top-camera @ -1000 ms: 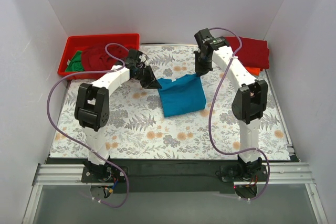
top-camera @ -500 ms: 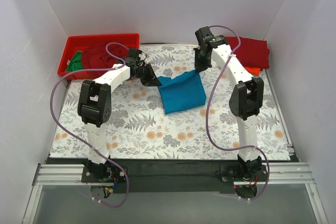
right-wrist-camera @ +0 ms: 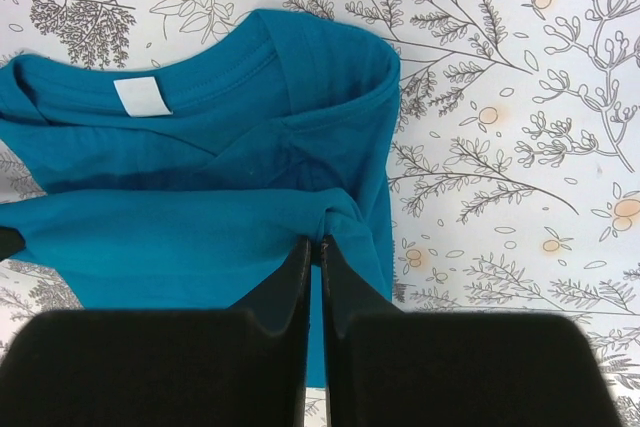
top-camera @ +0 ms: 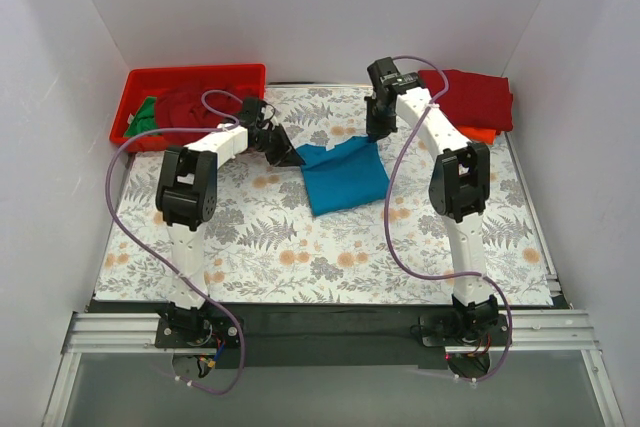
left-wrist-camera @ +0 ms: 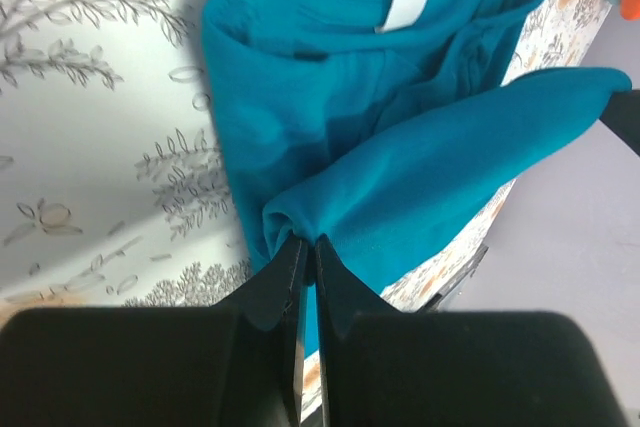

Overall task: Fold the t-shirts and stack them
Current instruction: Fold the tshirt

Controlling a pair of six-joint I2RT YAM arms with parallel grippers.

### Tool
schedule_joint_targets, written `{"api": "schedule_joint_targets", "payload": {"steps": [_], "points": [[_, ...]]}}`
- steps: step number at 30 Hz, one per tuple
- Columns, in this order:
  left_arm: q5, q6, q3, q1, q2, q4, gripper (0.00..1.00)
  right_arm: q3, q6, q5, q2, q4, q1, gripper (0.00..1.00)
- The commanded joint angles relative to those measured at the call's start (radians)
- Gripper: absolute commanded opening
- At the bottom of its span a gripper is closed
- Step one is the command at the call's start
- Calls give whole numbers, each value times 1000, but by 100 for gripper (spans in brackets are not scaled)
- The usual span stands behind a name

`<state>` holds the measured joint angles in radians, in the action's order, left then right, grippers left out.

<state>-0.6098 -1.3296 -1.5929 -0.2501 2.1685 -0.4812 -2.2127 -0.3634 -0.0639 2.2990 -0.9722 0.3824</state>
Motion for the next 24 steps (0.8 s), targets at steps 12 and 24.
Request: {"api": "schedule_joint_targets", "payload": {"steps": [12,24], "points": [[25,-79,-297,64,76,41,83,-159,6,133,19,111,-48,76],[21,-8,-27,55,-101,50,81,134,141,306,-173,196,-80,80]]}}
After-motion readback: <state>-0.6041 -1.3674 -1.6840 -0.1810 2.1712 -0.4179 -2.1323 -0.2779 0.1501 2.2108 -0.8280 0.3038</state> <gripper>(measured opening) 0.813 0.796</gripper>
